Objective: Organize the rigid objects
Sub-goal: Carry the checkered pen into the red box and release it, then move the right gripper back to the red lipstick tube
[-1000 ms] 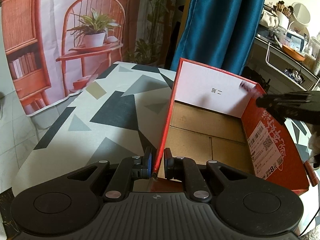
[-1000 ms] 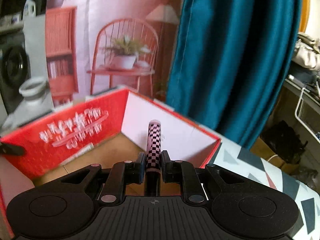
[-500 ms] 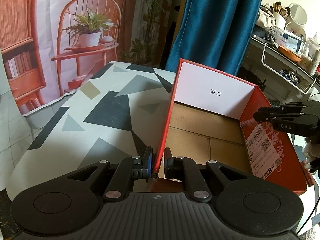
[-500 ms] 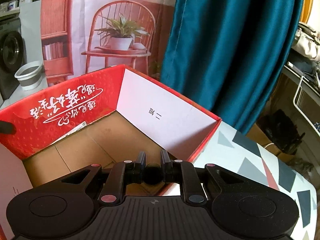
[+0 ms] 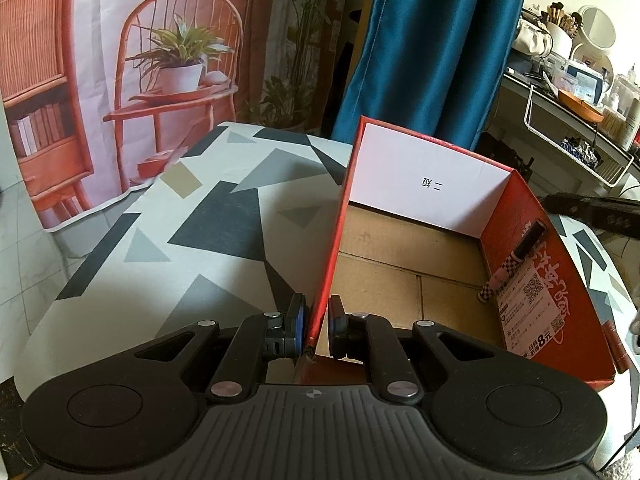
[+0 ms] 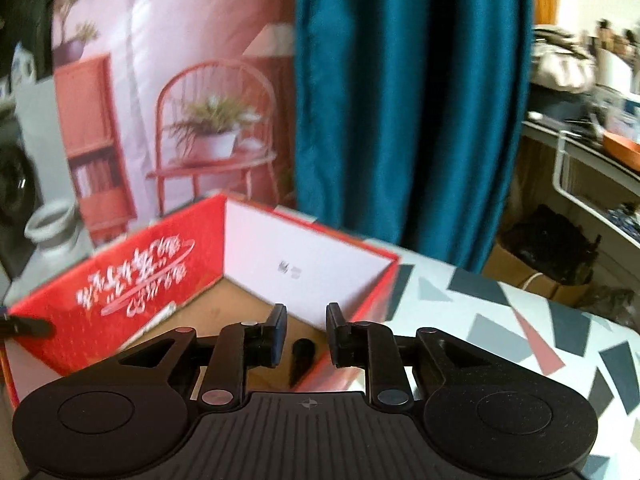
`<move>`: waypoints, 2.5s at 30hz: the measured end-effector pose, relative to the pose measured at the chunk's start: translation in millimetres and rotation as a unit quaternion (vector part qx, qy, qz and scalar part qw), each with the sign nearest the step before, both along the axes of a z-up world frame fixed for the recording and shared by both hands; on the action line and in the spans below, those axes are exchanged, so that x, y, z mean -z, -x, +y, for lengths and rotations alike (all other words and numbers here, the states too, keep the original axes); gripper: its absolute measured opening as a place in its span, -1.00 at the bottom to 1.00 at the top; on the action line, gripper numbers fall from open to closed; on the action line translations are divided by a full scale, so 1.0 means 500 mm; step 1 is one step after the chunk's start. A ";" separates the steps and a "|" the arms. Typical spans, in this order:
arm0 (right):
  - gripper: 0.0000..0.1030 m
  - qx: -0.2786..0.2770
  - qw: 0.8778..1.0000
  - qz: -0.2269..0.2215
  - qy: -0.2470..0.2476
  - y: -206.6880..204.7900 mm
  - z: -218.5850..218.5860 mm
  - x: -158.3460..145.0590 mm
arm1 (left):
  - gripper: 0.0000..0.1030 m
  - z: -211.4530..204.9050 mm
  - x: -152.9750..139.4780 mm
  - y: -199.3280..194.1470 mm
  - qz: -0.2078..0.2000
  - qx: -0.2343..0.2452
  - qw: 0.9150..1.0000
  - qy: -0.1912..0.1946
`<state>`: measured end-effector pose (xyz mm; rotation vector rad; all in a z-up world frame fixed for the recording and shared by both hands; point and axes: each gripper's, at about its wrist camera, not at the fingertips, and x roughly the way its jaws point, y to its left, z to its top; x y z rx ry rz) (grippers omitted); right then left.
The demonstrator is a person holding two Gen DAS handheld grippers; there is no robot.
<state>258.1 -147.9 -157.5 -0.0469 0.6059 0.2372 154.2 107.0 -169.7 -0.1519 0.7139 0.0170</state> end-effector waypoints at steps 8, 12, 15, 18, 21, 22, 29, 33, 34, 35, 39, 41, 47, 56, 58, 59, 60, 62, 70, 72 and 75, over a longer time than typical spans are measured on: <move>-0.48 0.081 0.995 -0.032 -0.046 0.054 -0.093 -0.012 | -0.76 -0.002 -0.001 0.002 0.001 -0.002 1.000 -0.002; -0.44 0.114 0.992 -0.024 -0.047 0.077 -0.132 0.018 | -0.76 -0.002 -0.001 0.002 0.001 -0.002 1.000 -0.002; -0.44 0.141 0.989 -0.011 -0.051 0.101 -0.161 0.051 | -0.75 -0.002 -0.001 0.002 0.001 -0.002 1.000 -0.002; -0.44 0.169 0.985 0.003 -0.040 0.132 -0.186 0.087 | -0.75 -0.002 -0.002 0.003 0.001 -0.003 1.000 -0.004; -0.44 0.197 0.980 0.018 -0.026 0.161 -0.217 0.128 | -0.75 -0.002 -0.002 0.004 0.001 -0.003 1.000 -0.004; -0.44 0.205 0.978 0.023 -0.022 0.173 -0.224 0.140 | -0.75 -0.002 -0.002 0.004 0.001 -0.003 1.000 -0.005; -0.44 0.261 0.964 0.043 0.010 0.232 -0.274 0.204 | -0.75 -0.005 -0.003 0.004 0.001 -0.006 1.000 -0.009; -0.44 0.292 0.955 0.053 0.019 0.244 -0.307 0.220 | -0.75 -0.005 -0.003 0.004 0.001 -0.006 1.000 -0.010; -0.44 0.301 0.952 0.054 0.019 0.247 -0.314 0.222 | -0.75 -0.005 -0.003 0.004 0.001 -0.006 1.000 -0.010; -0.43 0.308 0.950 0.054 0.019 0.249 -0.321 0.224 | -0.74 -0.005 -0.003 0.004 0.002 -0.006 1.000 -0.010; -0.30 0.331 0.942 0.058 0.030 0.253 -0.342 0.235 | -0.74 -0.005 -0.003 0.004 0.001 -0.007 1.000 -0.010; -0.30 0.339 0.938 0.065 0.028 0.254 -0.352 0.241 | -0.74 -0.005 -0.003 0.004 0.001 -0.007 1.000 -0.008; -0.32 0.359 0.929 0.090 -0.009 0.254 -0.372 0.263 | -0.74 -0.004 -0.003 0.004 0.001 -0.007 1.000 -0.008; -0.54 0.319 0.941 0.110 -0.036 0.225 -0.335 0.262 | -0.74 -0.005 -0.002 0.003 0.001 -0.007 1.000 -0.008; -0.52 0.311 0.942 0.116 -0.053 0.216 -0.328 0.259 | -0.74 -0.005 -0.002 0.003 0.001 -0.007 1.000 -0.008; -0.50 0.307 0.943 0.117 -0.058 0.213 -0.323 0.258 | -0.74 -0.005 -0.002 0.003 0.001 -0.007 1.000 -0.008; -0.50 0.302 0.944 0.119 -0.063 0.211 -0.319 0.257 | -0.74 -0.005 -0.002 0.003 0.001 -0.007 1.000 -0.008; -0.50 0.293 0.945 0.124 -0.074 0.205 -0.308 0.254 | -0.75 -0.005 -0.002 0.004 0.001 -0.007 1.000 -0.008; -0.50 0.273 0.946 0.137 -0.110 0.195 -0.285 0.247 | -0.75 -0.004 -0.002 0.003 0.001 -0.007 1.000 -0.008; -0.51 0.270 0.944 0.140 -0.127 0.195 -0.284 0.247 | -0.74 -0.005 -0.002 0.004 0.001 -0.007 1.000 -0.008; -0.51 0.261 0.942 0.149 -0.149 0.190 -0.274 0.249 | -0.74 -0.006 -0.001 0.004 0.001 -0.008 1.000 -0.008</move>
